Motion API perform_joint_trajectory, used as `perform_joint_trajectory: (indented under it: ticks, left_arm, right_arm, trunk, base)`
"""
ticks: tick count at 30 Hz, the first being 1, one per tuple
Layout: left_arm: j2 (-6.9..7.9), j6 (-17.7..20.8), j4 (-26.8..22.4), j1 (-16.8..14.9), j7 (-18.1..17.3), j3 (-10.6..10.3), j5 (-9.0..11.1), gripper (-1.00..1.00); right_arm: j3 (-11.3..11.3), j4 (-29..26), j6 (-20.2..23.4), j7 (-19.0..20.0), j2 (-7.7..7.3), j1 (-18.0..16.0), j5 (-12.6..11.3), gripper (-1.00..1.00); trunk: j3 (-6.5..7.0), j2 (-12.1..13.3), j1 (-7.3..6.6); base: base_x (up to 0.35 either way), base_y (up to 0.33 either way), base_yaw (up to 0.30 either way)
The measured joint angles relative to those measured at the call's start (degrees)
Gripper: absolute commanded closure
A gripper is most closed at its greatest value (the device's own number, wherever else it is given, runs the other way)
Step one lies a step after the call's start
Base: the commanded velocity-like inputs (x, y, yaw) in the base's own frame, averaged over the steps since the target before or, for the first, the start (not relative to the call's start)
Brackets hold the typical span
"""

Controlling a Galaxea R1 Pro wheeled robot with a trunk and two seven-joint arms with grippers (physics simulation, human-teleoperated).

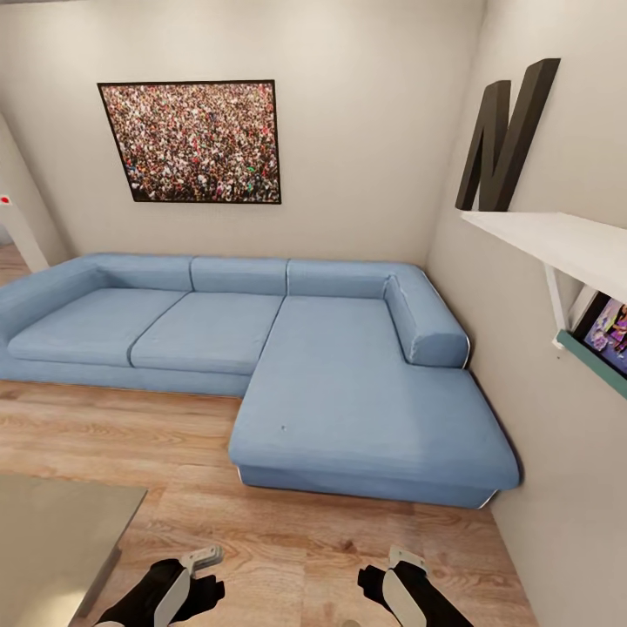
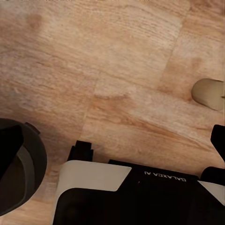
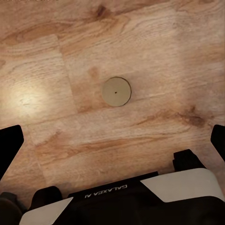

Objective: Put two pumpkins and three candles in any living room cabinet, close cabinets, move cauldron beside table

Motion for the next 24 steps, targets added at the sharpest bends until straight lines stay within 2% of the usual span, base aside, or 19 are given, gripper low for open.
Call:
perform_joint_trajectory:
  ticks: [3,9,12,18,24]
  left_arm:
    - [-0.06,0.0,-0.02,0.0,-0.07,-0.02,0.03,-1.0]
    - [-0.08,0.0,-0.08,0.0,-0.1,0.01,0.04,-1.0]
    - [0.0,0.0,-0.11,0.0,-0.16,0.12,0.04,-1.0]
    - [0.09,0.14,-0.12,0.0,-0.25,0.27,0.09,-1.0]
    - [0.24,0.26,-0.21,0.0,-0.34,0.35,0.12,-1.0]
  right_arm:
    - [0.08,0.0,-0.13,0.0,0.0,0.02,0.09,-1.0]
    - [0.47,1.5,-3.12,0.0,0.03,0.04,0.29,-1.0]
    - [1.84,3.97,-5.82,0.0,0.17,0.02,0.4,-1.0]
    - [4.92,4.57,-6.58,-0.01,0.3,0.0,0.34,-1.0]
    - [5.52,4.49,-6.67,-0.08,0.4,0.04,0.19,-1.0]
  trunk:
    - [0.0,0.0,0.0]
    - [-1.07,-2.39,1.31]
    - [-1.61,-3.59,1.97]
    - [-2.69,-6.0,3.29]
    - [-3.76,-8.41,4.61]
  base:
    - [0.0,0.0,0.0]
    - [0.0,0.0,0.0]
    - [0.0,0.0,0.0]
    - [0.0,0.0,0.0]
    - [0.0,0.0,0.0]
